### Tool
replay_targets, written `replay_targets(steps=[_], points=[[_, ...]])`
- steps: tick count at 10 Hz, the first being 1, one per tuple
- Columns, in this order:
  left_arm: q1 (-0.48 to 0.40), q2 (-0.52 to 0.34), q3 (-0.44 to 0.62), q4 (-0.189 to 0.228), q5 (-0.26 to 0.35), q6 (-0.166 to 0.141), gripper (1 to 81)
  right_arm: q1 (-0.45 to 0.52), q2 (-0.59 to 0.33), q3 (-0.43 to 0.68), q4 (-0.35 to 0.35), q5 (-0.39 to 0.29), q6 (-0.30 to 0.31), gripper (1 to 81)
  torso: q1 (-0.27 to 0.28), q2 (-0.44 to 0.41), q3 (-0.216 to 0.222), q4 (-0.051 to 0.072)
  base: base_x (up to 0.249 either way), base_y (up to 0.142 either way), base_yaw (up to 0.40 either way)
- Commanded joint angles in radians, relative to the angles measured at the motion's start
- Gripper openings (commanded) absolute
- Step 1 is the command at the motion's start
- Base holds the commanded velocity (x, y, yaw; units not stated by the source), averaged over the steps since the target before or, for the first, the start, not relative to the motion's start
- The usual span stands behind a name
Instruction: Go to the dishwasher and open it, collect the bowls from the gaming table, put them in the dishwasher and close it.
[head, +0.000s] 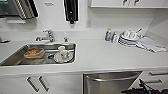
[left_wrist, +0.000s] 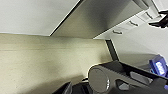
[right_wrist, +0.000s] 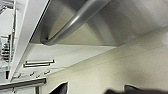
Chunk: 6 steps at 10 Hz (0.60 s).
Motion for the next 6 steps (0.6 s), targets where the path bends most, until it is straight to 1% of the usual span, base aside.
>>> replay_targets(steps=[1, 2, 3, 4, 6], points=[[-0.048, -0.055, 0.028, 0.024, 0.015, 0.007, 81.1, 0.187, -0.038, 0.018, 0.053, -0.053, 0.061, 81.1, 0.000, 0.000, 0.000, 0.000, 0.000, 0.000, 0.000], [-0.048, -0.056, 0.029, 0.025, 0.012, 0.008, 81.1, 0.204, -0.023, -0.004, 0.072, -0.116, 0.109, 81.1, 0.000, 0.000, 0.000, 0.000, 0.000, 0.000, 0.000], [-0.048, -0.055, 0.032, 0.039, 0.010, 0.010, 81.1, 0.210, -0.004, -0.043, 0.083, -0.131, 0.193, 81.1, 0.000, 0.000, 0.000, 0.000, 0.000, 0.000, 0.000], [-0.048, -0.055, 0.034, 0.060, 0.010, 0.010, 81.1, 0.224, 0.022, -0.077, 0.073, -0.134, 0.267, 81.1, 0.000, 0.000, 0.000, 0.000, 0.000, 0.000, 0.000], [-0.048, -0.056, 0.034, 0.074, 0.012, 0.010, 81.1, 0.250, 0.077, -0.147, 0.073, -0.146, 0.381, 81.1, 0.000, 0.000, 0.000, 0.000, 0.000, 0.000, 0.000]])
